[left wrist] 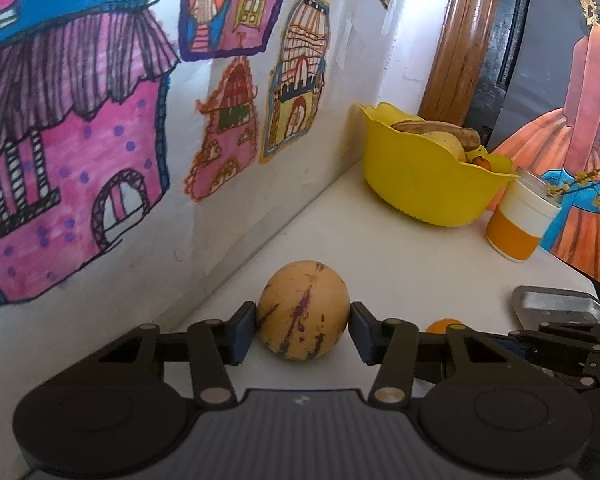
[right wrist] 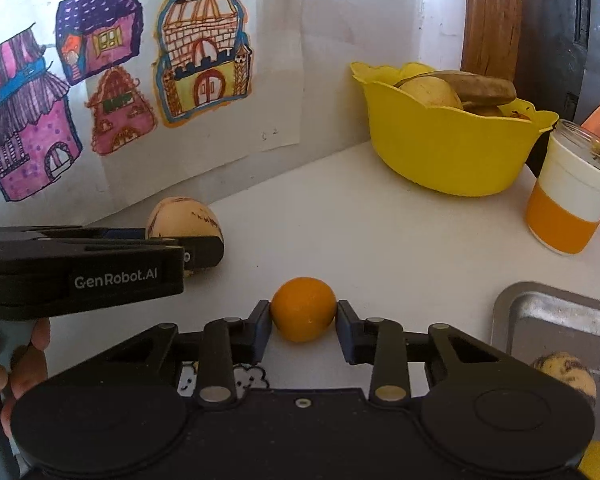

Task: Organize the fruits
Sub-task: 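Grasp the striped pepino melon with the left tool while the right tool grasps the mandarin, then carry the pepino onto the tray and open the left tool while the right tool releases the mandarin there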

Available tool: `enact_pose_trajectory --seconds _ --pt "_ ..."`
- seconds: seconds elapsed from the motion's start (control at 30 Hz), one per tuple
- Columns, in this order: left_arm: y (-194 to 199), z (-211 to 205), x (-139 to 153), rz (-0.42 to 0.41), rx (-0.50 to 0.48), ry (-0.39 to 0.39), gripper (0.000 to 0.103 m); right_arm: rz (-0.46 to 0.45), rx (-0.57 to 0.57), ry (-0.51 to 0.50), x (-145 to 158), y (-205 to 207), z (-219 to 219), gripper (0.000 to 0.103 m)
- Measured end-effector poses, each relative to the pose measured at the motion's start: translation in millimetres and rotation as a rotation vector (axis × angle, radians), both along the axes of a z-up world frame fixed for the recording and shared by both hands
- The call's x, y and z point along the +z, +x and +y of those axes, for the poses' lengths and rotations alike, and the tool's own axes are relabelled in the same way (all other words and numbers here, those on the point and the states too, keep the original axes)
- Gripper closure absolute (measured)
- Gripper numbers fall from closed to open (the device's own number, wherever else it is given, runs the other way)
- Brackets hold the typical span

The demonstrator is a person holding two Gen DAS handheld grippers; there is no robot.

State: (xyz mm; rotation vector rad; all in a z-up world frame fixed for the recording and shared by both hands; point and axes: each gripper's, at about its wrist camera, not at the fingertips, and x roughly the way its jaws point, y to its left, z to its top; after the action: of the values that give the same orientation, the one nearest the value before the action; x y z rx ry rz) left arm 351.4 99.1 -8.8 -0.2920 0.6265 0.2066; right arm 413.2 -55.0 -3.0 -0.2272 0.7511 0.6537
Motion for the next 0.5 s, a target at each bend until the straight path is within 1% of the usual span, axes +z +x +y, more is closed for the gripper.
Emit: enact_pose_trajectory --seconds 0.07,0.27,0.5 --pt "-5 -2 1 0.010 -0.004 -0.007 0.049 0.008 0.004 0.009 2 -6 -3 0.066" --pt "-17 -10 6 0.037 -0.014 -0.043 0.049 -0.030 0.034 0.016 14 -34 -16 0.066" --pt "-32 -35 13 0.025 -0.061 -0.068 0.049 -0.045 0.017 0.062 29 -65 -50 0.066"
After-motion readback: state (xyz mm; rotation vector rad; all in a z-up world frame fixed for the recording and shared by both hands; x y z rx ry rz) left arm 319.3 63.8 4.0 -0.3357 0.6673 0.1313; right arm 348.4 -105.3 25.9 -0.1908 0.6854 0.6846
